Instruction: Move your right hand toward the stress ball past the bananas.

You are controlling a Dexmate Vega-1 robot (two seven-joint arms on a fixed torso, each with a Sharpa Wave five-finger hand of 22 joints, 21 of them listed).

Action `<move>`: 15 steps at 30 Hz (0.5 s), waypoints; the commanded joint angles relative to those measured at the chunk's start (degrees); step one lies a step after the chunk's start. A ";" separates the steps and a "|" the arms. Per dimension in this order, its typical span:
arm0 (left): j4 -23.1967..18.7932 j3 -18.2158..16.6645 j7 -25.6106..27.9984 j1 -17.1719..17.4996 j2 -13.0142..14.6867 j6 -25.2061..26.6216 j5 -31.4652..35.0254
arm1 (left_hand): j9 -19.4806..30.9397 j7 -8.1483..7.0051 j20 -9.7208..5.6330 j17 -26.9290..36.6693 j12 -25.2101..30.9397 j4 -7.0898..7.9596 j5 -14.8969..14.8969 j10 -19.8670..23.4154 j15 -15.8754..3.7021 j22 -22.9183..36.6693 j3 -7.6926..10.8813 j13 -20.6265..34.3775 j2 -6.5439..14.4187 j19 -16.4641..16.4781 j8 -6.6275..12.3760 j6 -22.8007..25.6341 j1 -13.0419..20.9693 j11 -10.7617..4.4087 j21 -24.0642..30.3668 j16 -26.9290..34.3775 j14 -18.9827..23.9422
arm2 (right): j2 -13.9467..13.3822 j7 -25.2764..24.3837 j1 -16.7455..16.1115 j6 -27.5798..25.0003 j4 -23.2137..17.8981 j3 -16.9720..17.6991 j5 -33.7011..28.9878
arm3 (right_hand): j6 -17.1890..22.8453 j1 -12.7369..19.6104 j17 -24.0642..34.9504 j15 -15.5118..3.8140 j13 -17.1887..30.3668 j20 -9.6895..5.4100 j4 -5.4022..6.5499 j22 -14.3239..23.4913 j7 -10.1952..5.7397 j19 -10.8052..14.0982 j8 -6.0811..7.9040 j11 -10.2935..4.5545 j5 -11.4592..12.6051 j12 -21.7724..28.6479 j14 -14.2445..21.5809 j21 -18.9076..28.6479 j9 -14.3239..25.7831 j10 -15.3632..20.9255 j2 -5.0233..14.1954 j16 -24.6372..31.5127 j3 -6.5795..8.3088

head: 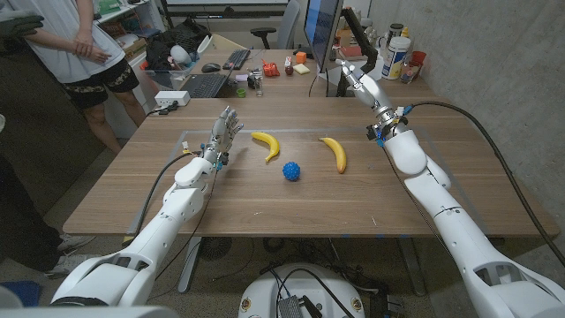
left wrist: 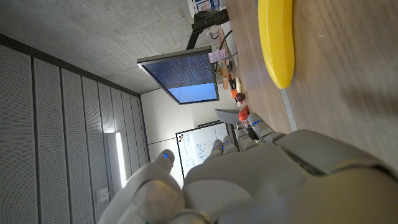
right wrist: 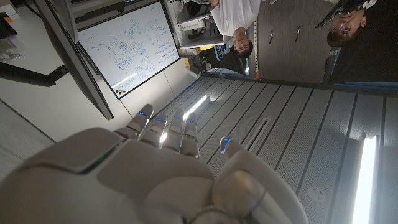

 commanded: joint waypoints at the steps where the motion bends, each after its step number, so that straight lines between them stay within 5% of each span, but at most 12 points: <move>1: 0.43 0.06 -0.17 -0.15 -0.10 -0.15 -0.03 | 0.17 0.09 -3.03 0.19 0.26 -0.06 0.31 -0.23 -0.61 0.22 -0.35 0.25 6.71 0.15 0.32 -4.24 0.23 0.08 -0.05 0.21 -1.46 | -0.35 -1.64 -0.66 1.32 -1.48 0.01 -3.20 | 0.68 0.50 0.17 -3.14 0.14 -6.05 -0.08 0.20 -0.13 0.25 -0.09 -0.08 -0.09 0.08 0.32 -0.37 0.11 0.43 4.63 -0.26 0.32; 15: 0.62 0.12 -0.11 -0.21 -0.17 -0.14 0.05 | 0.18 0.05 -3.01 0.19 0.27 -0.05 0.34 -0.20 -0.59 0.23 -0.38 0.25 6.71 0.21 0.35 -4.13 0.22 0.14 -0.10 0.22 -1.39 | -0.66 -2.71 -1.33 3.01 -2.85 0.01 -5.88 | 0.92 0.66 0.15 -3.22 0.14 -6.09 -0.19 0.20 -0.16 0.49 -0.14 -0.21 -0.14 -0.01 0.60 -0.50 0.12 0.58 4.53 -0.30 0.37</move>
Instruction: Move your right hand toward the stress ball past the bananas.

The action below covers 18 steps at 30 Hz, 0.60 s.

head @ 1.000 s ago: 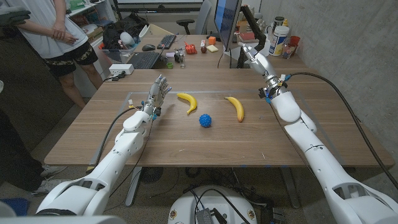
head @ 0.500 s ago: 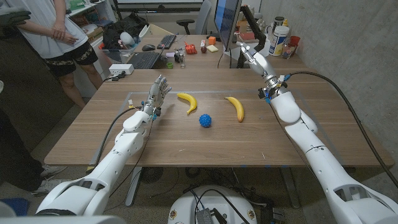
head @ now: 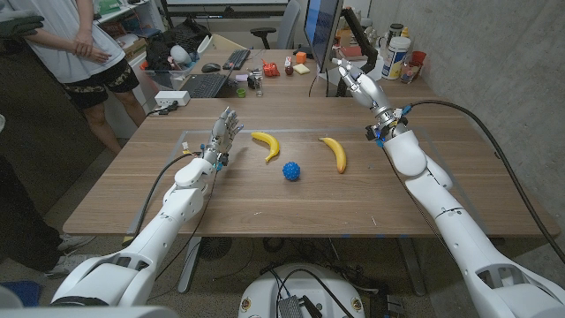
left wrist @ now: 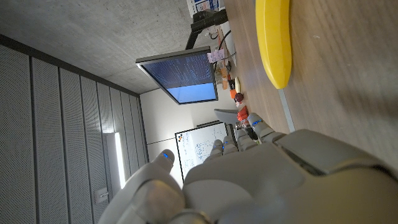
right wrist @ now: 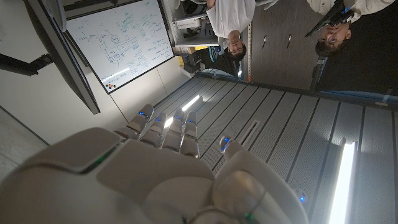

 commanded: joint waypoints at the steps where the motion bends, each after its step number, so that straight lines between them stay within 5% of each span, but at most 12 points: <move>1: 0.23 0.10 -0.03 -0.11 -0.13 -0.09 0.04 | 0.18 0.01 -3.02 0.19 0.28 -0.05 0.34 -0.19 -0.61 0.23 -0.38 0.25 6.71 0.27 0.36 -4.10 0.22 0.11 -0.09 0.23 -1.39 | -0.35 -1.01 -0.62 1.51 -1.17 -0.04 -2.52 | 0.63 0.67 0.16 -3.26 0.14 -5.76 -0.20 0.19 0.17 0.20 -0.14 -0.21 -0.15 -0.02 0.63 -0.12 0.12 0.59 4.54 -0.30 0.37; 18: 0.56 0.26 -0.22 -0.30 -0.33 -0.19 0.07 | 0.18 -0.19 -2.79 0.19 0.29 -0.05 0.36 -0.15 -0.62 0.23 -0.44 0.25 6.69 0.28 0.51 -3.61 0.21 -0.11 -0.17 0.24 -1.32 | -0.77 -3.49 -0.21 2.98 -0.78 -0.29 -6.68 | 0.88 0.83 0.17 -3.11 0.14 -5.78 -0.27 0.19 -0.04 0.35 -0.26 -0.26 -0.21 -0.08 0.82 -0.39 0.12 1.00 4.50 -0.41 0.41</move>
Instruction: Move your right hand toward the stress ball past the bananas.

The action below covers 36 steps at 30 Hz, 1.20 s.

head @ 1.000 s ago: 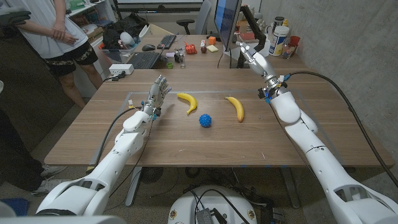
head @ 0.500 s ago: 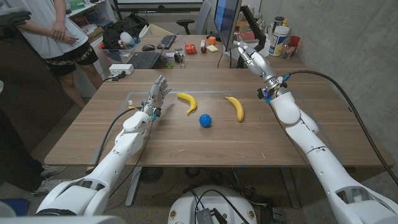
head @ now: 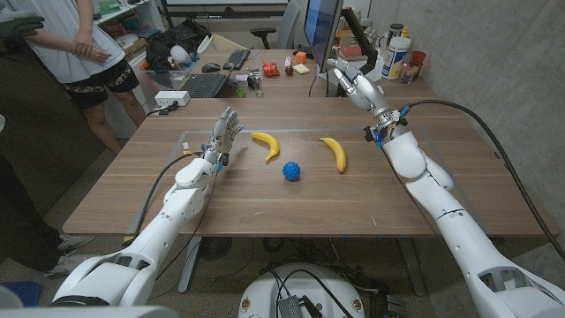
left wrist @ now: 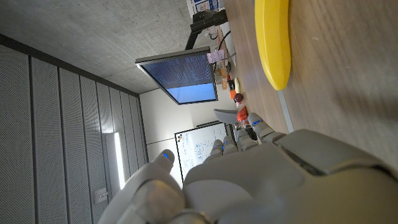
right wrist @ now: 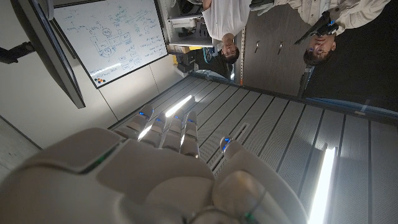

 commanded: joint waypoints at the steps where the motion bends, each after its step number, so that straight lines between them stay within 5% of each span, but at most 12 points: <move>1: 0.08 0.14 -0.13 -0.08 -0.09 -0.01 0.03 | 0.18 -0.22 -2.82 0.19 0.27 0.07 0.37 -0.19 -0.66 0.24 -0.33 0.25 6.69 0.29 0.50 -3.60 0.21 -0.14 -0.18 0.24 -1.32 | -0.50 -1.91 0.45 1.36 0.42 -0.34 -3.18 | 0.60 0.84 0.16 -3.13 0.14 -5.78 -0.28 0.18 -0.42 0.38 0.00 0.01 -0.21 -0.08 0.89 -0.19 0.12 0.73 4.50 -0.06 0.42; 36: 1.30 0.28 -0.70 -0.69 -0.40 -0.14 0.00 | 0.20 -0.26 -2.37 0.20 0.22 0.07 0.42 -0.27 -0.10 0.25 -0.43 0.25 6.69 0.17 0.44 -3.41 0.19 0.11 -0.45 0.21 -1.33 | -2.63 -3.18 -0.83 2.01 -2.31 -1.70 -8.25 | 1.28 1.24 0.05 -3.22 0.13 -6.06 -0.87 0.14 -0.64 1.18 -0.13 -0.02 -0.41 -0.30 1.41 -0.59 0.13 1.27 3.67 -0.31 0.04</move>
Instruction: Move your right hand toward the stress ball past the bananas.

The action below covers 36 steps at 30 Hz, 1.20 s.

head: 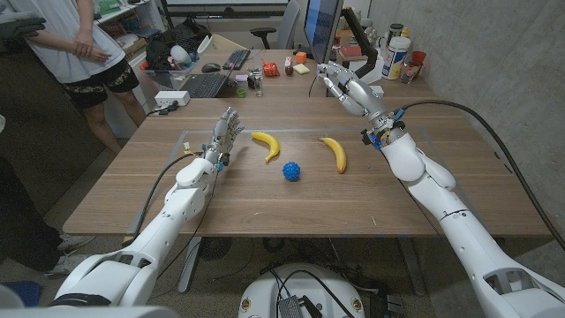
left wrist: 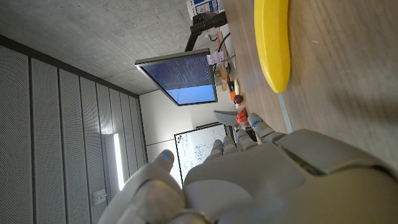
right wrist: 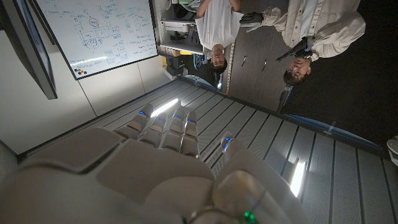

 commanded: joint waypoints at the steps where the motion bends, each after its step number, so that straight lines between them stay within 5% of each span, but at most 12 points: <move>1: 0.32 0.10 -0.13 -0.11 -0.13 -0.06 0.02 | 0.20 -0.21 -2.32 0.20 0.22 0.04 0.41 -0.27 -0.09 0.25 -0.15 0.25 6.69 0.16 0.43 -3.42 0.19 0.21 -0.02 0.21 -1.31 | -0.61 0.33 -0.30 0.11 -0.57 -0.50 -0.97 | 0.69 0.72 0.04 -3.23 0.13 -5.96 -0.23 0.14 -0.06 0.28 -0.14 -0.01 -0.20 -0.09 0.39 -0.18 0.13 0.65 3.59 -0.10 0.20; 36: -1.34 -0.17 0.46 1.08 0.29 0.40 -0.06 | 0.22 -0.14 -2.12 0.21 0.23 0.03 0.45 -0.34 0.13 0.27 -0.26 0.25 6.69 0.24 0.45 -3.15 0.19 0.22 -0.17 0.18 -1.33 | -2.52 0.48 -1.31 0.02 -3.06 -1.74 -4.88 | 0.62 1.28 -0.08 -3.12 0.14 -5.68 -0.84 0.10 -0.21 0.95 -0.43 0.01 -0.24 -0.40 0.61 -0.57 0.15 0.71 3.45 -0.37 0.06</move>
